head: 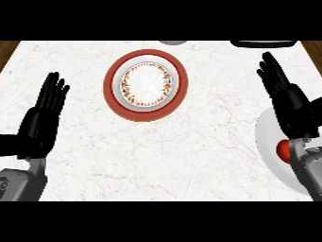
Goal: Pick the tomato from the plate and place it in the plate
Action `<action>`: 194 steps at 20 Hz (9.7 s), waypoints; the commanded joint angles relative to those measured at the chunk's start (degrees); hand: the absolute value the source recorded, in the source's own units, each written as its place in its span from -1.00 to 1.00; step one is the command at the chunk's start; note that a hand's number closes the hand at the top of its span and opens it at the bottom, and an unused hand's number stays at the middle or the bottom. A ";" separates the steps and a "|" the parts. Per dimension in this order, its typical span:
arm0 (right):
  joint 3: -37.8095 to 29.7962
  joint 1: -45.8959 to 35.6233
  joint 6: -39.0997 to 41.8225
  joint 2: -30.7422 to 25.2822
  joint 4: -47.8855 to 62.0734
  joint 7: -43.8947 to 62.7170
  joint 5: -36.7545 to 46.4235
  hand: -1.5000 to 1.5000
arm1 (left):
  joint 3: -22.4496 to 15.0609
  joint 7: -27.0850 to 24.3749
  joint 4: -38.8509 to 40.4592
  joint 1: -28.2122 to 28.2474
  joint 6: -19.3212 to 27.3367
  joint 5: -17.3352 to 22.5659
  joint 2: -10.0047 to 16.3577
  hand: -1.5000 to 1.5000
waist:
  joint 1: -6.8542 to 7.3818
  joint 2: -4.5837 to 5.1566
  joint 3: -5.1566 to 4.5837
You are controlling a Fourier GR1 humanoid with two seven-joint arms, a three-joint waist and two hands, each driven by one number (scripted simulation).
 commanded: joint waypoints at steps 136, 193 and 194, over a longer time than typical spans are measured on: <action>5.79 -28.07 -37.19 25.71 32.30 70.00 102.40 1.00 | 0.68 23.45 6.40 5.47 -10.81 -14.94 -16.82 0.00 | 6.54 2.00 0.31; 34.79 0.84 -64.45 25.73 23.53 19.60 37.72 -1.00 | 5.18 25.69 3.12 7.94 -9.86 -16.13 -16.86 0.00 | 0.95 0.89 0.24; 32.18 4.87 -61.02 25.73 18.98 21.35 43.48 -1.00 | 7.81 22.65 5.70 8.49 -11.84 -15.35 -14.69 0.00 | 0.53 0.78 0.20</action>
